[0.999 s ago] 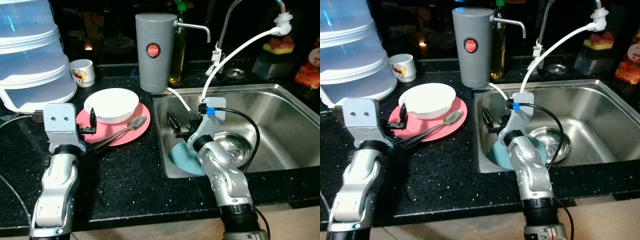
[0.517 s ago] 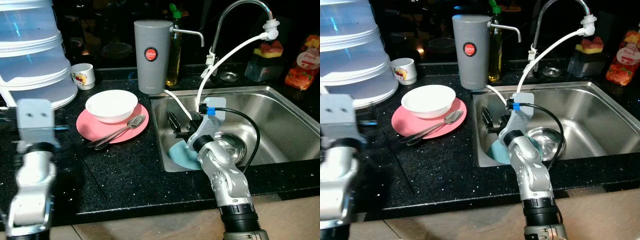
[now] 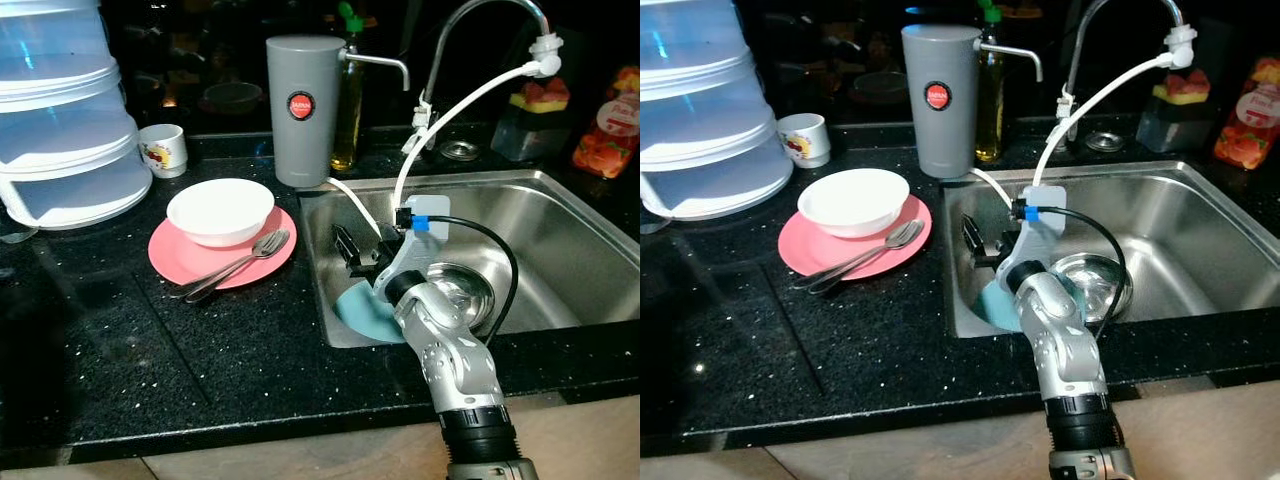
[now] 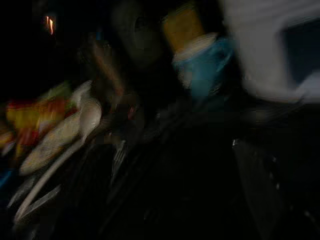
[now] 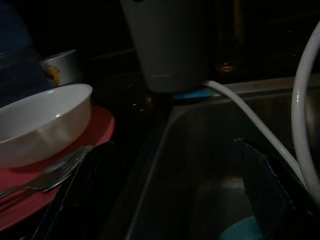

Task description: Kitchen organization

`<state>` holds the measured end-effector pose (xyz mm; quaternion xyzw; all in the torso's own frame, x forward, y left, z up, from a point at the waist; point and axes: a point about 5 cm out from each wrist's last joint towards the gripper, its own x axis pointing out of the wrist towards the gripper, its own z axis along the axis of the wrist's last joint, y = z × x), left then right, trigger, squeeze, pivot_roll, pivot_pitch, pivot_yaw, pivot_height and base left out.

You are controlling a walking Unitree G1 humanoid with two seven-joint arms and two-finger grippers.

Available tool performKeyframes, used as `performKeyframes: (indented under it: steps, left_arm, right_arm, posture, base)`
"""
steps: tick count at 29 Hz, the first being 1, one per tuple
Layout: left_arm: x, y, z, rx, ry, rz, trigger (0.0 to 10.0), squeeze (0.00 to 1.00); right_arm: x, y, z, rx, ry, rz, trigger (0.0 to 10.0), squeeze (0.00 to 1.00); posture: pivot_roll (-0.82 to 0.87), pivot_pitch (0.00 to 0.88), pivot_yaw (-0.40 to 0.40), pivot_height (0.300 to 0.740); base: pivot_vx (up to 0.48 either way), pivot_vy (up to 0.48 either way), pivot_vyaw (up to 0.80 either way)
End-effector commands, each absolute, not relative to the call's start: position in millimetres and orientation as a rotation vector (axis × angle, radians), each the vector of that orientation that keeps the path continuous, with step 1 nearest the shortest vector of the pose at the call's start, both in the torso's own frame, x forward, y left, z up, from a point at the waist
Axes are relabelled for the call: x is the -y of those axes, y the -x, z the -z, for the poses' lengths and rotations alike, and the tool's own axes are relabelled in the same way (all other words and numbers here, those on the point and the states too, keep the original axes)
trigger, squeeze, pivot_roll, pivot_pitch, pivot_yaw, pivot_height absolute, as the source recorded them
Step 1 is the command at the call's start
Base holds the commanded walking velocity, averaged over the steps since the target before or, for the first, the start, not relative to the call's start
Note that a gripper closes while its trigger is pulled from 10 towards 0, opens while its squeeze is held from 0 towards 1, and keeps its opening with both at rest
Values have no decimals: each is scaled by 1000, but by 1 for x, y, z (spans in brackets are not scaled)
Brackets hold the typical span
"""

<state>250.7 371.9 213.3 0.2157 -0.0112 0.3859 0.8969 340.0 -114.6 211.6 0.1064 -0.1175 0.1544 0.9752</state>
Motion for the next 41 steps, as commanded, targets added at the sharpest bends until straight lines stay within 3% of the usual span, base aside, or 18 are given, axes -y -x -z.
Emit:
performKeyframes:
  steps: [1,3,5,12,13,17,19,20,24,26,36,41]
  left_arm:
    - [-378,-248,-211,7,-445,-810,10000,1000]
    - [-406,-235,-204,-66,-449,-871,10000,1000]
    - [-419,-228,-202,-83,-432,-903,10000,1000]
    - [-442,-218,-204,-50,-335,-863,10000,996]
    - [-446,-216,-206,-42,-321,-821,10000,0]
    - [-460,-207,-204,-57,-289,-749,10000,0]
    - [-462,-206,-204,-52,-260,-672,10000,259]
    - [-464,-205,-204,-48,-245,-653,10000,278]
    - [-470,-202,-203,-57,-217,-668,10000,220]
    - [-483,-192,-200,-84,-187,-750,10000,0]
    - [-501,-175,-200,-90,-52,-851,10000,0]
    - [-501,-177,-187,-199,-30,-816,10000,0]
  right_arm:
    - [114,-341,-211,227,-224,-315,10000,0]
    - [114,-341,-211,226,-223,-314,10000,0]
    - [114,-341,-211,225,-223,-314,10000,0]
    - [115,-342,-211,221,-221,-315,10000,0]
    - [114,-342,-210,220,-221,-317,10000,0]
    - [113,-342,-210,219,-221,-323,10000,0]
    - [113,-342,-210,219,-221,-324,10000,0]
    - [113,-342,-211,219,-220,-325,10000,0]
    - [113,-342,-210,218,-219,-325,10000,0]
    - [113,-341,-211,218,-217,-324,10000,0]
    - [114,-341,-211,218,-213,-324,10000,0]
    - [114,-341,-212,219,-213,-328,10000,0]
  posture:
    - [60,28,24,740]
    - [61,35,23,740]
    - [61,36,23,740]
    - [65,44,17,740]
    - [69,46,15,740]
    - [72,49,15,740]
    - [70,51,15,740]
    - [70,51,15,740]
    - [68,52,16,740]
    - [65,56,16,740]
    - [66,60,16,740]
    - [67,64,15,740]
  base:
    - [0,0,0]
    - [0,0,0]
    - [0,0,0]
    - [0,0,0]
    - [0,0,0]
    - [0,0,0]
    - [0,0,0]
    - [0,0,0]
    - [0,0,0]
    - [0,0,0]
    - [0,0,0]
    - [0,0,0]
